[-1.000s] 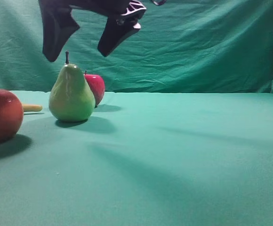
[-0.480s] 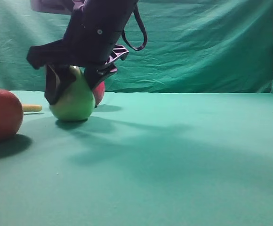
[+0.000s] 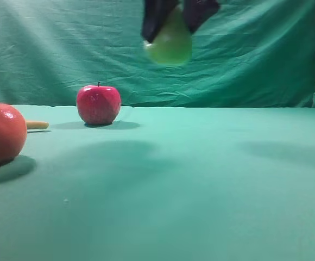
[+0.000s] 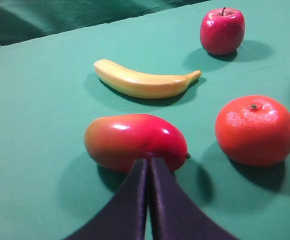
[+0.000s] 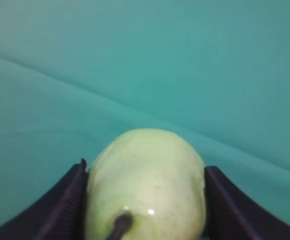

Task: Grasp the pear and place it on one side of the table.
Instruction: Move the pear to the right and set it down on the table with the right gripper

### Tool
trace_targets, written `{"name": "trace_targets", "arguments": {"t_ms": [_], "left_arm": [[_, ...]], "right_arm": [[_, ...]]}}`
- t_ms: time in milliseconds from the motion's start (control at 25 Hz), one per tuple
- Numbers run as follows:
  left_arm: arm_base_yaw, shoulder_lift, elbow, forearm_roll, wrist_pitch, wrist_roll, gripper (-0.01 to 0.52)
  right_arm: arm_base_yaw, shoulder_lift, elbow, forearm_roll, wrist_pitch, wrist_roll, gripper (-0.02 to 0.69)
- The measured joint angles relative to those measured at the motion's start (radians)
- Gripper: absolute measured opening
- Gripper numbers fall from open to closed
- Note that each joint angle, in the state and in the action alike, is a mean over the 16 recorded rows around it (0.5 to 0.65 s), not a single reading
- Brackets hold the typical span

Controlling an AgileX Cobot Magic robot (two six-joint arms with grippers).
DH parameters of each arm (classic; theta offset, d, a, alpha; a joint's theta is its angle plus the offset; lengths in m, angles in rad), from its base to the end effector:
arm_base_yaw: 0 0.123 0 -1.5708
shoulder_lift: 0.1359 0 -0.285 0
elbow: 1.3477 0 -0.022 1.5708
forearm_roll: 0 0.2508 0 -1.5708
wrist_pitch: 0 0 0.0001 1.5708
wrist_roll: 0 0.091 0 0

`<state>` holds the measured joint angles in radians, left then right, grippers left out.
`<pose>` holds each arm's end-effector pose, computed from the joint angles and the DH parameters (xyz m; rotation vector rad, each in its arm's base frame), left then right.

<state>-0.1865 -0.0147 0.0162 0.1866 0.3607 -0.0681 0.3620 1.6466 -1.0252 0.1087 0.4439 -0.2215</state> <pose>0.0528 -0.0039 0.1766 0.2233 1.8259 0.0044 0.3144 0.1236 0.2175 -0.6309 2.4729 0.1522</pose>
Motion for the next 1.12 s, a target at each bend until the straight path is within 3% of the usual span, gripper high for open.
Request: {"name": "trace_targets", "arguments": {"t_ms": [240, 440, 800, 920, 1120], "left_arm": [[0.000, 0.000, 0.000, 0.000, 0.000, 0.000, 0.000], [0.000, 0.000, 0.000, 0.000, 0.000, 0.000, 0.000], [0.000, 0.000, 0.000, 0.000, 0.000, 0.000, 0.000], [0.000, 0.000, 0.000, 0.000, 0.000, 0.000, 0.000], [0.000, 0.000, 0.000, 0.000, 0.000, 0.000, 0.000]], "right_arm": [[-0.068, -0.001, 0.137, -0.001, -0.114, -0.008, 0.436], [-0.074, 0.010, 0.166, -0.001, -0.174, -0.016, 0.494], [-0.074, -0.099, 0.138, -0.001, -0.109, -0.019, 0.605], [-0.074, -0.182, 0.125, 0.000, -0.046, -0.019, 0.571], [-0.074, -0.357, 0.105, 0.008, 0.089, -0.016, 0.388]]}}
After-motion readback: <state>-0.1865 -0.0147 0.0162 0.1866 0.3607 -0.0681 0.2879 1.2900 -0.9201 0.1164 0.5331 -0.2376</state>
